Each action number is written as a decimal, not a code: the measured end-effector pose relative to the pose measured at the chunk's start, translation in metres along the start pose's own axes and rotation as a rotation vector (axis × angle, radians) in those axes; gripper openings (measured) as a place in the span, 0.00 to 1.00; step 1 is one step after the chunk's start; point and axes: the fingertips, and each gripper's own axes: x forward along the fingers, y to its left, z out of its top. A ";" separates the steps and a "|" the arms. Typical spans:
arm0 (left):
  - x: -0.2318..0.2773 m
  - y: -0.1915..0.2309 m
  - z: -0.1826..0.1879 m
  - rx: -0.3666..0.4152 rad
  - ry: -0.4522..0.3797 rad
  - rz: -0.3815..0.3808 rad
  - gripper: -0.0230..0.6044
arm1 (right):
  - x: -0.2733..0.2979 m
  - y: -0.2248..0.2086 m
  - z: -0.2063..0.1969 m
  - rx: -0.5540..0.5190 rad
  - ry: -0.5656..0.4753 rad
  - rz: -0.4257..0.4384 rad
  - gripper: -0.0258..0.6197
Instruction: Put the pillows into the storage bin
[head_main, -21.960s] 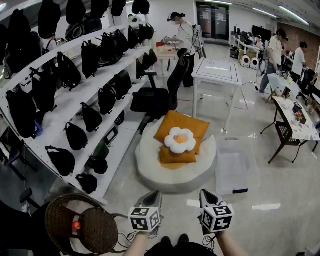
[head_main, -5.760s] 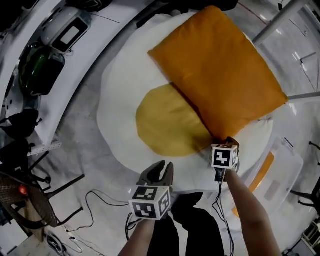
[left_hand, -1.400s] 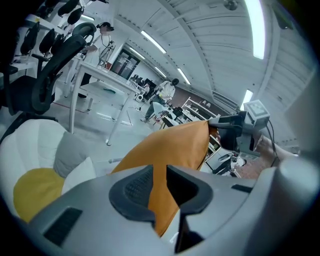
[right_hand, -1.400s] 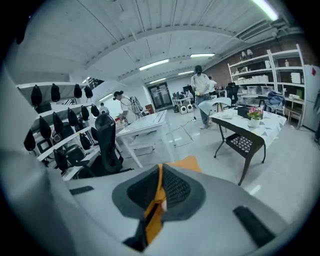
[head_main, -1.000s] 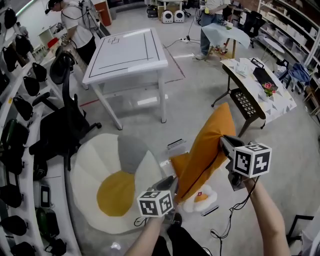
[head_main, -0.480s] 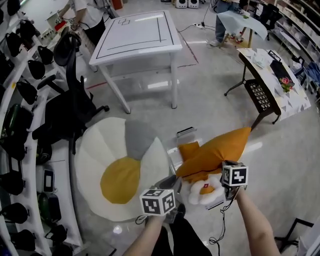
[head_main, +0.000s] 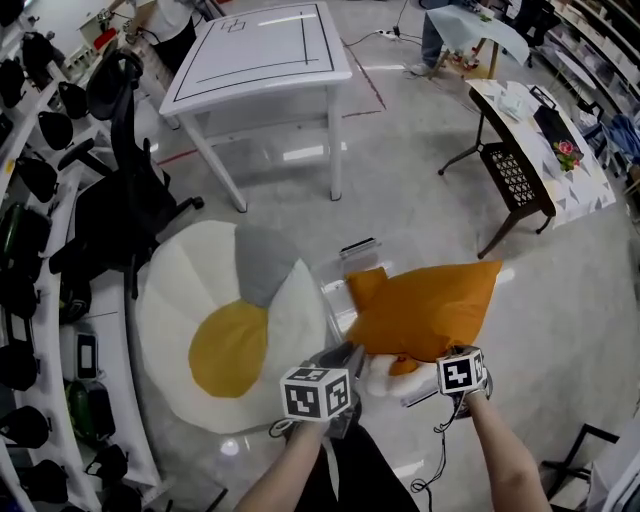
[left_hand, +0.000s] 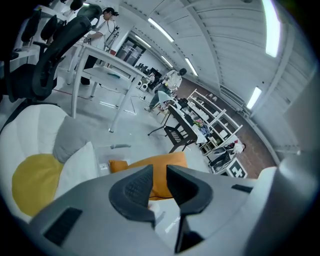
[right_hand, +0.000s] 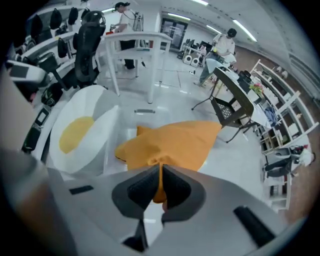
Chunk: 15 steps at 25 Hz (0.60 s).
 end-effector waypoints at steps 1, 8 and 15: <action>0.001 -0.001 -0.001 0.004 0.005 -0.003 0.16 | 0.003 -0.005 -0.012 0.024 0.029 -0.022 0.07; 0.003 0.000 -0.011 0.023 0.037 0.000 0.16 | 0.007 -0.010 -0.082 0.185 0.158 -0.062 0.11; 0.002 -0.008 -0.023 0.055 0.068 -0.009 0.16 | -0.031 0.000 -0.068 0.337 -0.088 -0.035 0.08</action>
